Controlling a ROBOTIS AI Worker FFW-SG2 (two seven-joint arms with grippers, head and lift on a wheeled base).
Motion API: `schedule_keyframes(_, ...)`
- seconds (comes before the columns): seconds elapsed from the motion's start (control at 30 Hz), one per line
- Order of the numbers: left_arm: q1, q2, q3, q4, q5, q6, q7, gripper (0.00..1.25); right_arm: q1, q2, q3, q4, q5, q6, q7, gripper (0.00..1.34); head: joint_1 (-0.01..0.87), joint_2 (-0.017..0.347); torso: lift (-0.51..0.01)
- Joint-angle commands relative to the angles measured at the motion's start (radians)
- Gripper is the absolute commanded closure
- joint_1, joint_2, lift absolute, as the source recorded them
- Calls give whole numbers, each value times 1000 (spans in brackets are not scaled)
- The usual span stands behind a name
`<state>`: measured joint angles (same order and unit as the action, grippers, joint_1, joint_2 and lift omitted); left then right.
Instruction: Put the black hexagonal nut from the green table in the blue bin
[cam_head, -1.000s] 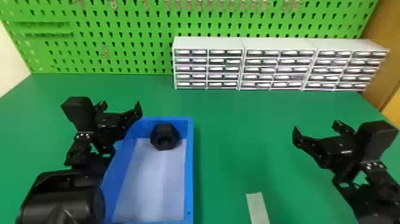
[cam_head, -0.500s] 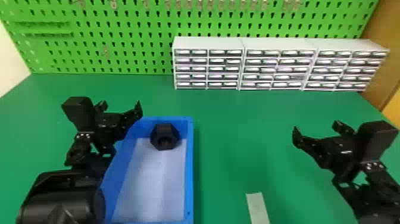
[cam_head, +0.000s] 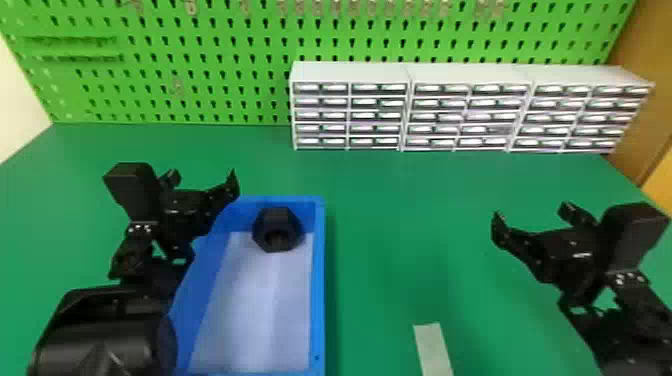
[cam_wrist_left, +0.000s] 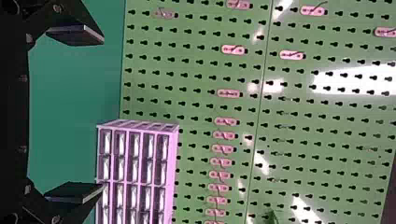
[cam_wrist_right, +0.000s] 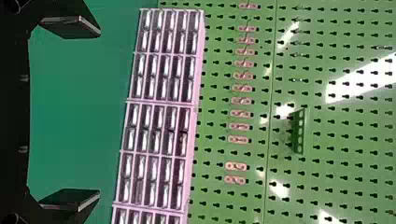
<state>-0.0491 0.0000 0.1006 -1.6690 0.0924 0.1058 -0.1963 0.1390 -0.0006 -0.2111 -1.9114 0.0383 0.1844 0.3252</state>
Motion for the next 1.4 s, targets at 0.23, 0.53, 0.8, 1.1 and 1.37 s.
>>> schedule_keyframes(0.23,0,-3,-1,0,1,0,0,170,1,-1,1,0,-2,-2,0,96,686,51,-97)
schedule_keyframes(0.53,0,-3,-1,0,1,0,0,170,-2,-2,-1,2,-2,-2,0,94,686,51,-97)
schedule_keyframes(0.8,-1,-3,-1,0,0,0,0,170,-4,-2,2,5,-2,-2,0,94,686,51,-97)
schedule_keyframes(1.1,0,-3,-1,0,0,0,0,170,-4,-5,2,5,-3,-3,0,96,686,51,-97)
schedule_keyframes(1.37,0,-3,-1,0,0,0,0,170,-4,-5,2,5,-6,-9,0,96,686,51,-97)
